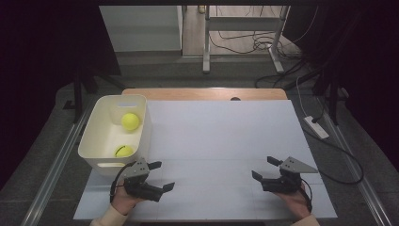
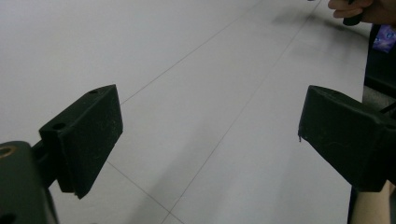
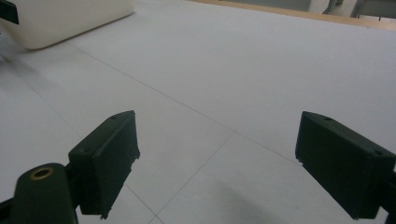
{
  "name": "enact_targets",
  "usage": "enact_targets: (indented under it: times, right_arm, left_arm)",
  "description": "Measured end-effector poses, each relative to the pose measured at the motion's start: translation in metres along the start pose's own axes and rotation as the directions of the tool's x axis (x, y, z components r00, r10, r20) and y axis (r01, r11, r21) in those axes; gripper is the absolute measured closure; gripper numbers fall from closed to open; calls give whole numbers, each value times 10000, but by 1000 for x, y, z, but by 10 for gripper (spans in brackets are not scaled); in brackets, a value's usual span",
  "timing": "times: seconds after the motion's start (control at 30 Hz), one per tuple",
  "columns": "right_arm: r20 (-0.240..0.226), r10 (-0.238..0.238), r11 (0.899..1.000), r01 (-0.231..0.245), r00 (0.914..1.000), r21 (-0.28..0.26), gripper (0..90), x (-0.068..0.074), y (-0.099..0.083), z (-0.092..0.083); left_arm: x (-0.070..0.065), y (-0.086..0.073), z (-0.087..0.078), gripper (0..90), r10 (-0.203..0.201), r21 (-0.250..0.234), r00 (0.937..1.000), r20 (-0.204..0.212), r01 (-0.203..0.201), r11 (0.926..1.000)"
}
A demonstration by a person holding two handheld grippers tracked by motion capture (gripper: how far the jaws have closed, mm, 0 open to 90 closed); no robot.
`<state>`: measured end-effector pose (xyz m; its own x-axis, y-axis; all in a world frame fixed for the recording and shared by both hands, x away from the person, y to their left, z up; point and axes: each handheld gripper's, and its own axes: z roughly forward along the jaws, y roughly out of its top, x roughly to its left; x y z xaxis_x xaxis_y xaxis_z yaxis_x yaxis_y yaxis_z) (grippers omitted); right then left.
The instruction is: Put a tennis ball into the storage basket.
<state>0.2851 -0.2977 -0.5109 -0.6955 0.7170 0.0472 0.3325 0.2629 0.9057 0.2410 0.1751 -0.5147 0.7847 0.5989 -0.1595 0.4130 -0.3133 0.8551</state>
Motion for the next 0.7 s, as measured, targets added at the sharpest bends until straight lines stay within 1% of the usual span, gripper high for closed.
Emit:
enact_targets:
  times: [0.33,0.53,0.7]
  right_arm:
    - [-100,-22,10000,22,9999,-19,130,0,0,0]
    - [-116,-22,10000,22,9999,-10,130,0,-1,-1]
    - [-109,-16,10000,16,9999,0,130,-1,-1,-1]
  left_arm:
    - [3,-2,-1,71,-66,-13,9999,-134,66,10000]
    - [4,-2,-2,73,-130,-69,9998,-161,129,9999]
    - [4,-2,-1,71,-118,-26,9998,-172,117,9999]
